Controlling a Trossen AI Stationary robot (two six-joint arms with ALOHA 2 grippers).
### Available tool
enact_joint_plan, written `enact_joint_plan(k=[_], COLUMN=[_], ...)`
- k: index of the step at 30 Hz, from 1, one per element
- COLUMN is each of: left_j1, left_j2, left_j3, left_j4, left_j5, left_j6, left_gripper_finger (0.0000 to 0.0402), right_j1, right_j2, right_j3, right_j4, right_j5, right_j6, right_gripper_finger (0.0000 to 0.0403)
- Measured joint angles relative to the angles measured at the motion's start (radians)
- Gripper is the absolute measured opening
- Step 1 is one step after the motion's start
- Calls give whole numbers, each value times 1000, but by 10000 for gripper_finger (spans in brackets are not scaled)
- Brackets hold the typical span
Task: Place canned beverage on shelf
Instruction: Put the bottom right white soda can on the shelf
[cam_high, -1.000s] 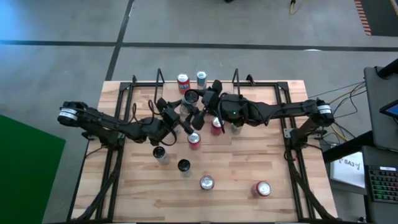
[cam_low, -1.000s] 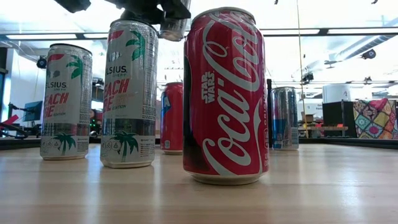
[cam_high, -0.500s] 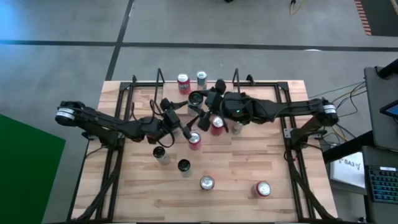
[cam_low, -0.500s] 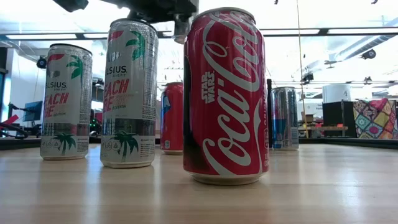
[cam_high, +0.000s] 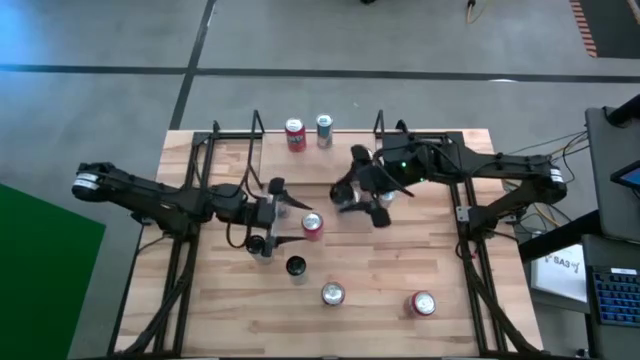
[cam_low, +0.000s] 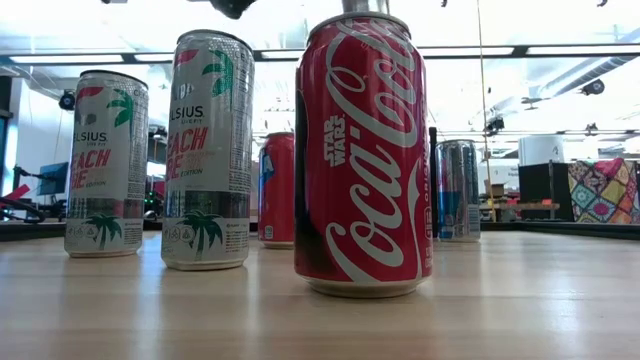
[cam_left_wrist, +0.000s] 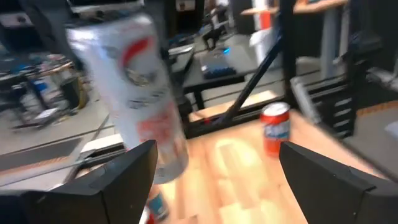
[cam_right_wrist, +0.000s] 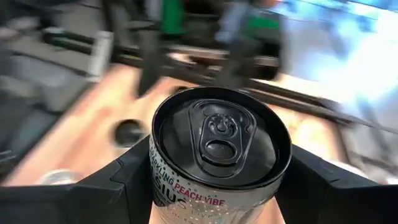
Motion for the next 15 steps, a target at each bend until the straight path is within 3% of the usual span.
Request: enact_joint_plan(k=[3, 15], left_j1=[0, 7], left_j2=[20, 149], left_j3=[-4, -6], left_j4=[63, 219], left_j5=[20, 32], left_j6=[-39, -109], left_gripper_finger=[322, 322], right_j1=[24, 106], right_j2=[3, 47], right_j3=[-39, -96], right_j4=[92, 278], right_j5=[-58, -87], right_j6=[-19, -128], right_gripper_finger=[237, 237])
